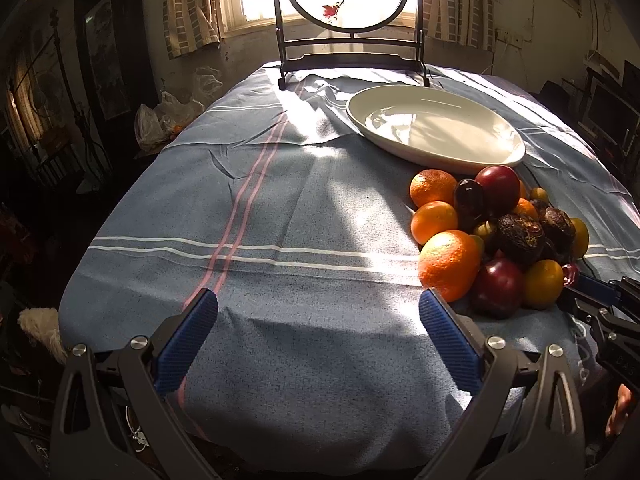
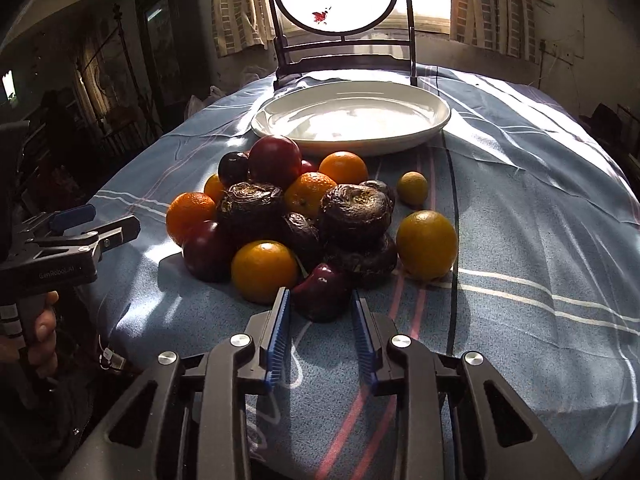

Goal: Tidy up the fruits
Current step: 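Grasp a tangerine with the left tool while the right tool grasps a dark cherry, then carry the tangerine and cherry onto the white plate and open both tools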

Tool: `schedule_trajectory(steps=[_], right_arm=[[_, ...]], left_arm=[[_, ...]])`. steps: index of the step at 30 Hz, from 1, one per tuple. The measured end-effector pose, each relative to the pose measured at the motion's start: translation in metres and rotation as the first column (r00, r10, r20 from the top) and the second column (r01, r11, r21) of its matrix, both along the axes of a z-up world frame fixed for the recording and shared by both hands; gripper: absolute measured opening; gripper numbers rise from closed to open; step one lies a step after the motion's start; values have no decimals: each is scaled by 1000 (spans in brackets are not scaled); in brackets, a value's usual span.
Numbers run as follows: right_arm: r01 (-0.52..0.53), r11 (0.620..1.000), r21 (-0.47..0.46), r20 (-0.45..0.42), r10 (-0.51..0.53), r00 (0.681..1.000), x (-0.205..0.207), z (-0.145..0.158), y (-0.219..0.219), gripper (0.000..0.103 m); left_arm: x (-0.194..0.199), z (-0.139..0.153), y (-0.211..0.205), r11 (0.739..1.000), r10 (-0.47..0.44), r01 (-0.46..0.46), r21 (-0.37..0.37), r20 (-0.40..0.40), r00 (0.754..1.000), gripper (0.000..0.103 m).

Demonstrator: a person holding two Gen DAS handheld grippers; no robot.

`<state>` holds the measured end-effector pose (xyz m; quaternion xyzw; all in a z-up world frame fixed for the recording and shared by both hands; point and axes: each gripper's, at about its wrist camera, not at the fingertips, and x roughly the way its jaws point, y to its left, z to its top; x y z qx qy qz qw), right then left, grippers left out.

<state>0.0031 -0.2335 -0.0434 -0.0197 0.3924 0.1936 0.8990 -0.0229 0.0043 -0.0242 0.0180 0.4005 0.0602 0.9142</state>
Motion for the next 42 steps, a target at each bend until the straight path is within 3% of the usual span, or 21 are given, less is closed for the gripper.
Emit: schedule_trajectory(steps=[8,17,19,21,22,26,34,42], right_arm=[[-3,998,61,87,-2,996,-12,18,-14,31],[52,994,99,84,-60,995,-19,25,-44,31],[51,994,98,85,-60,995,-19,23,-45,31],[49,994,99,84,-57,995,-19,23,-45,31],[49,994,99,85,-57,995,-20,23,-46,31],[51,993,107,89,-60,994,-20,24,-48,31],[59,992,113,101,-71,992,-20,26,-51,31],[72,988,134,121,-88,989,-18,34,-56,31]], left_arm=[[6,-4,-11,999,-43,43,7,-12,999,99],[27,-7,-33,988,-136,136,-69,-3,991,97],[33,-10,-30,984,-144,142,-104,-10,990,92],[36,-12,-25,964,-191,185,-193,-13,982,70],[37,-12,-24,952,-214,206,-227,-11,977,65],[32,-10,-33,928,-285,278,-246,7,958,39],[27,-8,-29,929,-278,275,-247,24,960,37],[17,18,-15,945,-221,243,-218,117,968,37]])
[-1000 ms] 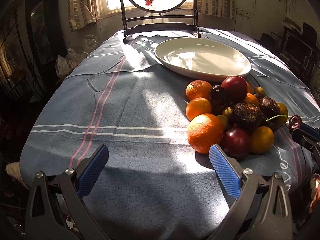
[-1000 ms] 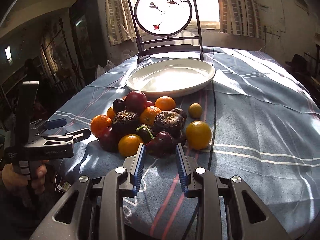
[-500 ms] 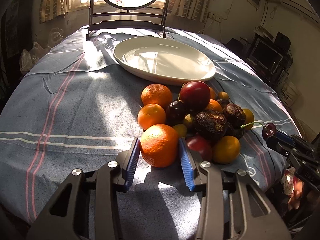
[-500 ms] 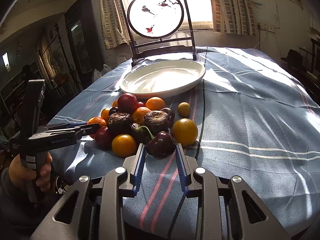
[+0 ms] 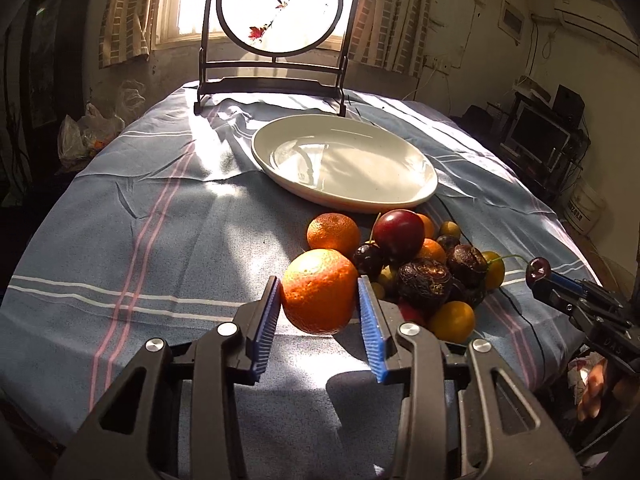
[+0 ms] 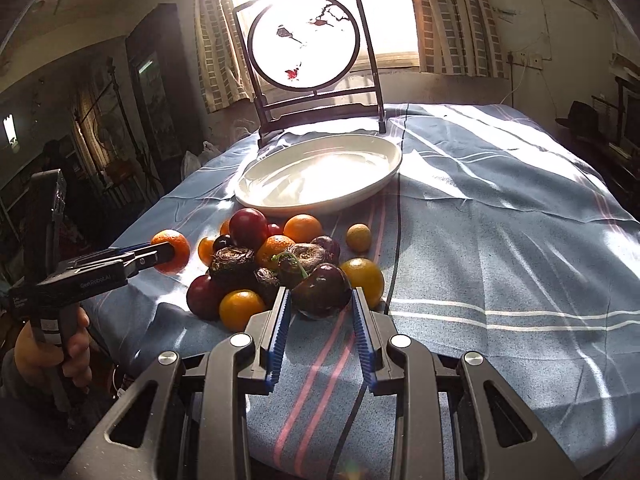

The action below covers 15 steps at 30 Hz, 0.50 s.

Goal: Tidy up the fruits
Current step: 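Carry the tangerine and cherry onto the white plate and open both tools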

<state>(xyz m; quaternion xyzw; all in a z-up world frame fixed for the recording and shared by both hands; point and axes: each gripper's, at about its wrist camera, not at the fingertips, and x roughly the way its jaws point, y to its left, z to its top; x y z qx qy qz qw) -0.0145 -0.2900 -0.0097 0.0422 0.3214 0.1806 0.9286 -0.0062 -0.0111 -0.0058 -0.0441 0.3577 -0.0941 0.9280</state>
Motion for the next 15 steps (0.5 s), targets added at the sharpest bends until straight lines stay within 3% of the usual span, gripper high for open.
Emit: schedule_trajectory(steps=[7,10,15], right_arm=[[-10,1000,25,28,9,1000,23,23,0,31],[-23,999,41,25,21,999,53,40,3,31],[-25,999,42,-41,27,999,115,44,20,31]], left_arm=[[26,20,1,1000,-7,7,-9,19,1000,37],[58,32,-5,1000,-22,23,-12,27,999,37],[123,24,-18,999,-40,39,-20,-52,998,38]])
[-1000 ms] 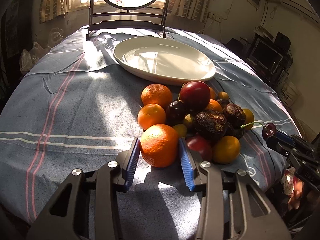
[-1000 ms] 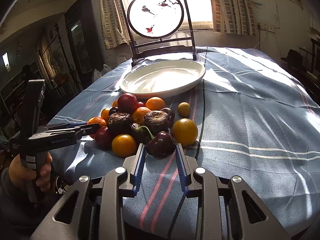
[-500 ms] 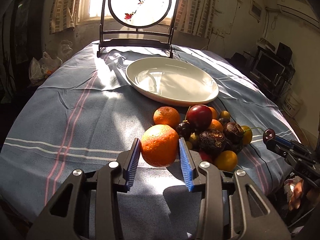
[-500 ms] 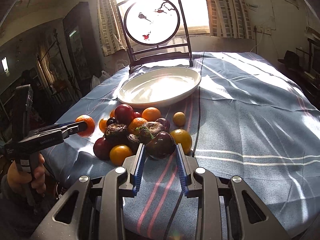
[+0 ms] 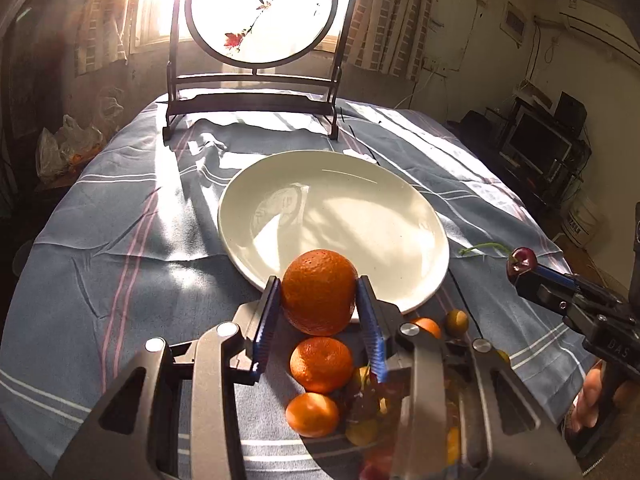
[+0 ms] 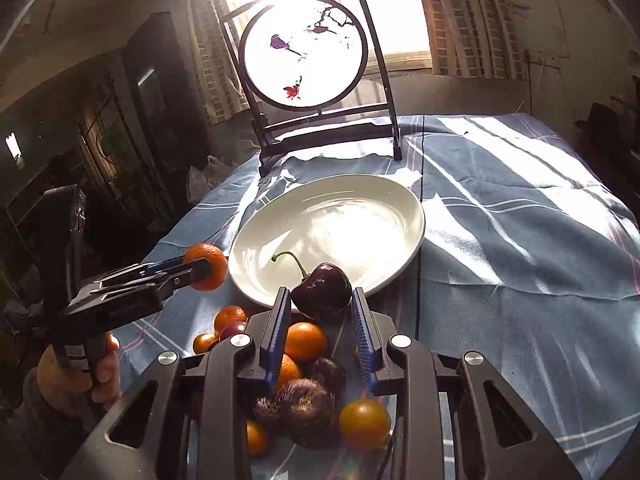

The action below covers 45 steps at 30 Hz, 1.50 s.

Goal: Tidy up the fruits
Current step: 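Carry the tangerine and cherry onto the white plate and open both tools, then grasp a red plum with the left tool while the right tool grasps a yellow orange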

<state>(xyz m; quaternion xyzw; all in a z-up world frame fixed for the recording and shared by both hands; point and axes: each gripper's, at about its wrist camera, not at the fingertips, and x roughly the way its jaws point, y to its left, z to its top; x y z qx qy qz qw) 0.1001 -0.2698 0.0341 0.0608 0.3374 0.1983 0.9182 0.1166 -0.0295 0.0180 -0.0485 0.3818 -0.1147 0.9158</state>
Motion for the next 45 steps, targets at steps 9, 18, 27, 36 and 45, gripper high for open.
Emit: schedule_trajectory(steps=[9,18,27,36,45], right_arm=[[29,1000,-5,-44,-29,999,49,-15,13,45],[56,998,-10,-20,-56,998,-30,-25,-23,46],[82,997,1,-25,-82,996,-84,-42,-44,46],[89,996,-14,-79,-90,993,-89,-63,-52,46],[58,998,-33,-96,-61,994,-65,-73,-30,46]], left_arm=[[21,2,8,999,33,-33,-12,10,999,72],[-92,-3,3,990,-98,92,107,54,994,75],[-134,-50,-28,968,-156,152,202,8,988,63],[-133,-60,-44,965,-210,203,166,27,977,38],[-145,-42,-18,983,-160,153,105,66,985,38]])
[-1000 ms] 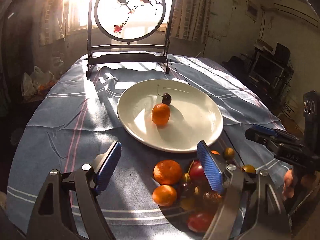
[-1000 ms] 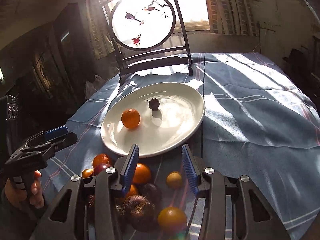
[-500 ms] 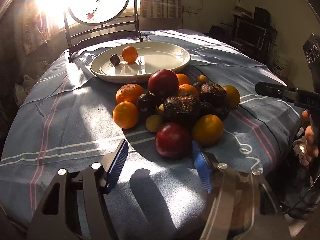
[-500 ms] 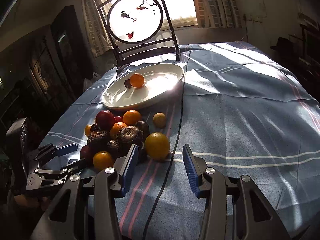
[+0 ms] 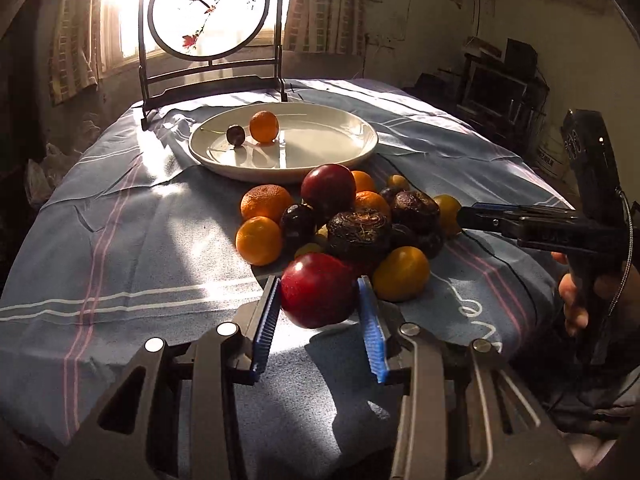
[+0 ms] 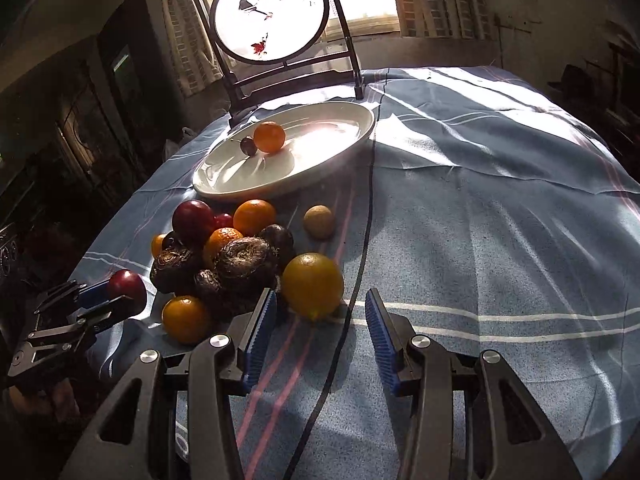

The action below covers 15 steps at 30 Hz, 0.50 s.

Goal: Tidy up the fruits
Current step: 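Grasp a red plum with the left tool while the right tool grasps a yellow orange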

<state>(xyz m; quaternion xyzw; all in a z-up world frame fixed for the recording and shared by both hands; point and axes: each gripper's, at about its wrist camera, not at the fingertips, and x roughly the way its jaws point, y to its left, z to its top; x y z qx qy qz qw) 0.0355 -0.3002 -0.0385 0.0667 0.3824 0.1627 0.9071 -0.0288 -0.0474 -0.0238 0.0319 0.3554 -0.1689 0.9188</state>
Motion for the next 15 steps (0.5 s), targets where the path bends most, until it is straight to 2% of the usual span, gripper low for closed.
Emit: schedule_trajectory(steps=[6,8,9,15], right_arm=[[3,1000,-3,-17,-3,1000,17,-7,10,46],[-4,1000,5,-24,4,1000,17,-7,9,36],[-6,1000,1,-22,6,1000,15,-7,9,36],[26,999,44,34,-28,999,0,8,-8,36]], left_arm=[[0,-2,7,1000,13,-13,-10,-10,1000,38],[1,-3,9,1000,16,-16,-16,-15,1000,38],[2,-4,10,1000,18,-18,-19,-16,1000,38],[6,4,18,998,37,-37,-49,0,999,38]])
